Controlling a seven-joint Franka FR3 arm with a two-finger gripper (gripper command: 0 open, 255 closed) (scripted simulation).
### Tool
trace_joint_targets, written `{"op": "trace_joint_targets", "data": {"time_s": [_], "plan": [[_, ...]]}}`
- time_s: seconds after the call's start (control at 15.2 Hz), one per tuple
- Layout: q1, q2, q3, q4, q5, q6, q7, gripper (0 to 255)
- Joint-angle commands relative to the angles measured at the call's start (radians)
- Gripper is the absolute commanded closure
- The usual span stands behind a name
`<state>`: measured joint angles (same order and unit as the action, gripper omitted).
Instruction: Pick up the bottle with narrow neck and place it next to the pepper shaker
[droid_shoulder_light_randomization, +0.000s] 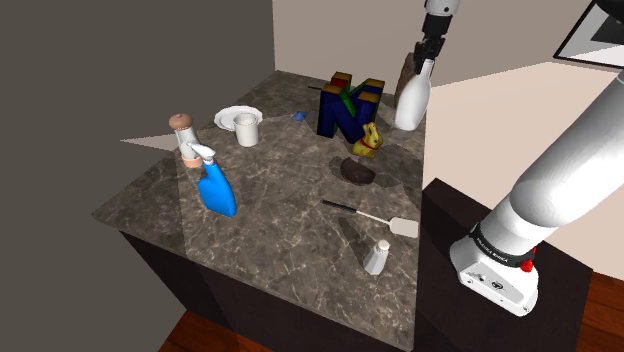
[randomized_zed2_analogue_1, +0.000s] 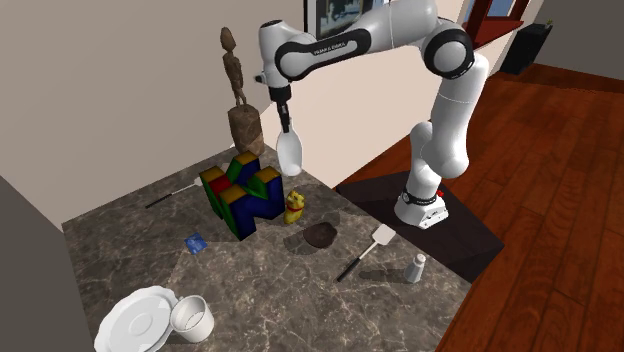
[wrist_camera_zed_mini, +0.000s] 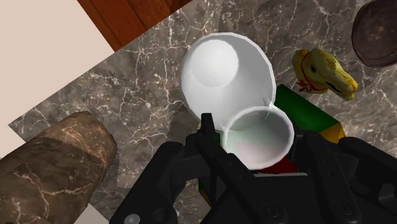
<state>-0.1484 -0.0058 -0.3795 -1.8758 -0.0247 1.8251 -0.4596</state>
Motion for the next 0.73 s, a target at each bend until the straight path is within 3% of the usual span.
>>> {"op": "trace_joint_targets", "data": {"time_s": [0.0,0.66], "plan": [[0.001,-0.004,0.001,0.027,-0.001,-0.030,0.002,255],[0.001,-0.002,0.001,0.163,0.000,-0.165,-0.001,255]]}}
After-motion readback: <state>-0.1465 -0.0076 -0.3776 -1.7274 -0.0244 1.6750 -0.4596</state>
